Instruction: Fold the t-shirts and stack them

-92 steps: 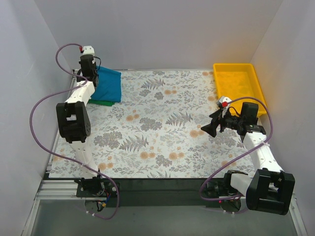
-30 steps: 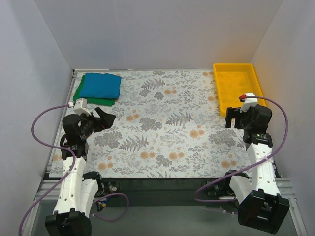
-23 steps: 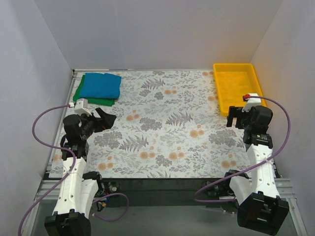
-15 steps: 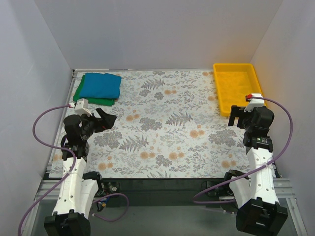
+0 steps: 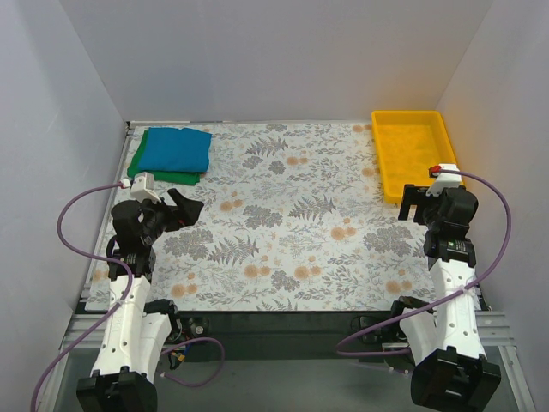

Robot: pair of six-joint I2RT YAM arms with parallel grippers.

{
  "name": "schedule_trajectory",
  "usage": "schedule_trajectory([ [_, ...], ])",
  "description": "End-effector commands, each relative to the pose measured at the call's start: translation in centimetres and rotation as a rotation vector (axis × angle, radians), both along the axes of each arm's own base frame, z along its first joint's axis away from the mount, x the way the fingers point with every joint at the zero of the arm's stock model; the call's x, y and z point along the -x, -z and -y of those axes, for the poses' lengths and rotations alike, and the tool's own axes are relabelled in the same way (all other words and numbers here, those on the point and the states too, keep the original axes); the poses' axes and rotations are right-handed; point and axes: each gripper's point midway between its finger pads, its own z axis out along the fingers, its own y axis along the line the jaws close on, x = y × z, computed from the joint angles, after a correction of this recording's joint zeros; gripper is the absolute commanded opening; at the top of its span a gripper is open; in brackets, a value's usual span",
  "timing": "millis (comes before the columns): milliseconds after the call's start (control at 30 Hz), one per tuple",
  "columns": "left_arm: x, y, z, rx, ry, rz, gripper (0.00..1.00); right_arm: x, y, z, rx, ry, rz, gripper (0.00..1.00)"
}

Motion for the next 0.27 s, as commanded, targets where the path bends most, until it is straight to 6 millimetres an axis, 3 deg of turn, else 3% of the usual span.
schedule_trajectory([
  [0, 0.08, -0.12, 0.06, -0.015, 0.005, 0.021, 0.87, -0.31, -1.56, 0.40, 0.018, 0.018, 0.066, 0.98],
  [233, 0.05, 0.07, 0.14, -0.016, 0.009, 0.012, 0.87, -0.55, -1.85, 0.60, 0.057, 0.001, 0.069, 0.98],
])
